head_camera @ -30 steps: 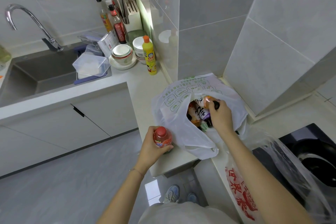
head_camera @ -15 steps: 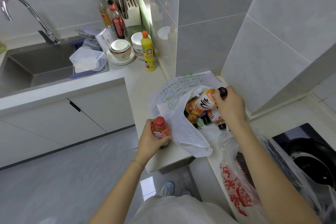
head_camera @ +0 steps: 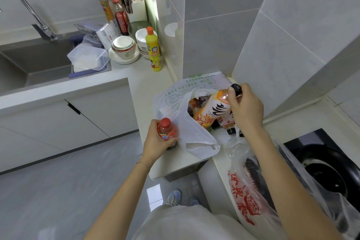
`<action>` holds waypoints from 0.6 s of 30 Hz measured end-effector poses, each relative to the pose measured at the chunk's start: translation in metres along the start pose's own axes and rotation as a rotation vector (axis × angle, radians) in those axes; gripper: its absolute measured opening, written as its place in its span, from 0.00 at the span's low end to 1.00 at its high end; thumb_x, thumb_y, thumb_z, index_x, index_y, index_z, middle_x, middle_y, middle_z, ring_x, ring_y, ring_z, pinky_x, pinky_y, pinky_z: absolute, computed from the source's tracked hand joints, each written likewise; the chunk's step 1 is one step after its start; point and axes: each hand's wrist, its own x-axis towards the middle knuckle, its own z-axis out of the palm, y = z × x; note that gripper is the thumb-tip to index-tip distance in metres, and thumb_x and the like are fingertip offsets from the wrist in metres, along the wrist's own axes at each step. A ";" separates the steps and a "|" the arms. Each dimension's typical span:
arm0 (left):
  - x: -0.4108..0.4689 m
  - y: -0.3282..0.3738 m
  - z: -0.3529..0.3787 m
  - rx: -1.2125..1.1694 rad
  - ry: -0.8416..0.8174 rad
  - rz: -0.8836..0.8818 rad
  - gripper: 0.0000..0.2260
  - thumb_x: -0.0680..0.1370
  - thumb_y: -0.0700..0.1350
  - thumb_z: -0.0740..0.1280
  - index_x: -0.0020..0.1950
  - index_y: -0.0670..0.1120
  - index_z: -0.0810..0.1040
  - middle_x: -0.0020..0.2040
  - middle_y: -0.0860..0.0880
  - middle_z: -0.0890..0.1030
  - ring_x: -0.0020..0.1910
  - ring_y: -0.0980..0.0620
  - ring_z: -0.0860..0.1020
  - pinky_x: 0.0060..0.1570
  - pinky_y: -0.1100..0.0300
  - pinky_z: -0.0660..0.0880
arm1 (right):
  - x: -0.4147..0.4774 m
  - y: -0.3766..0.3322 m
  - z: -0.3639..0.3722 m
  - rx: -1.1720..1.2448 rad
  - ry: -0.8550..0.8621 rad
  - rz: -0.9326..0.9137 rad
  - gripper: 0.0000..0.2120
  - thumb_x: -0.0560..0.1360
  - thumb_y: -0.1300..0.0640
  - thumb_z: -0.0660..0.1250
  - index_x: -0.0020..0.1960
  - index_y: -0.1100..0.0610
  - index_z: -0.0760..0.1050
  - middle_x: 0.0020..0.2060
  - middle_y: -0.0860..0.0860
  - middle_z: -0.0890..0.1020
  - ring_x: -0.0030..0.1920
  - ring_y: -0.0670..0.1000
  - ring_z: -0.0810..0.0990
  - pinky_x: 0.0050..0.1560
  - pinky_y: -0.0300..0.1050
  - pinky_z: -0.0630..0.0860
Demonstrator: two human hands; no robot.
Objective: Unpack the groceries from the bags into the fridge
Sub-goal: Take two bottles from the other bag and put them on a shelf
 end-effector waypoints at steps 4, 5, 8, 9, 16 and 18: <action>-0.002 0.000 0.002 -0.023 0.014 -0.012 0.30 0.63 0.48 0.81 0.54 0.61 0.65 0.54 0.61 0.75 0.54 0.57 0.77 0.54 0.48 0.79 | -0.001 -0.012 -0.009 0.099 -0.034 -0.103 0.15 0.79 0.44 0.54 0.47 0.56 0.69 0.34 0.48 0.74 0.34 0.52 0.72 0.31 0.43 0.62; -0.002 -0.001 0.002 -0.030 0.019 -0.014 0.30 0.62 0.48 0.81 0.53 0.61 0.66 0.54 0.60 0.75 0.53 0.56 0.77 0.54 0.47 0.79 | -0.002 -0.015 -0.008 0.105 -0.072 -0.120 0.15 0.80 0.45 0.56 0.47 0.57 0.69 0.33 0.47 0.73 0.34 0.52 0.72 0.31 0.43 0.62; -0.003 -0.001 0.003 -0.046 0.031 -0.016 0.29 0.62 0.47 0.81 0.53 0.60 0.67 0.53 0.60 0.76 0.52 0.57 0.78 0.53 0.47 0.79 | -0.011 -0.019 0.004 0.038 -0.173 -0.184 0.16 0.81 0.46 0.58 0.49 0.60 0.71 0.34 0.50 0.75 0.38 0.57 0.76 0.35 0.45 0.64; -0.003 -0.001 0.003 -0.052 0.032 -0.015 0.29 0.62 0.47 0.81 0.53 0.59 0.67 0.53 0.60 0.76 0.52 0.57 0.78 0.54 0.47 0.79 | -0.015 -0.017 0.011 0.003 -0.198 -0.220 0.17 0.81 0.45 0.58 0.51 0.60 0.72 0.37 0.53 0.78 0.41 0.59 0.77 0.36 0.45 0.64; -0.003 -0.001 0.001 -0.069 0.013 0.007 0.29 0.63 0.46 0.81 0.54 0.59 0.68 0.55 0.55 0.76 0.53 0.55 0.78 0.54 0.50 0.79 | -0.042 0.006 0.044 -0.161 -0.408 -0.289 0.23 0.80 0.42 0.57 0.60 0.62 0.71 0.45 0.56 0.80 0.48 0.58 0.78 0.39 0.46 0.64; -0.004 0.000 0.001 -0.060 0.020 0.016 0.29 0.63 0.45 0.82 0.54 0.58 0.68 0.54 0.56 0.76 0.53 0.57 0.77 0.53 0.53 0.79 | -0.046 0.010 0.049 -0.156 -0.443 -0.267 0.22 0.80 0.43 0.57 0.59 0.61 0.71 0.46 0.56 0.80 0.48 0.57 0.78 0.39 0.45 0.63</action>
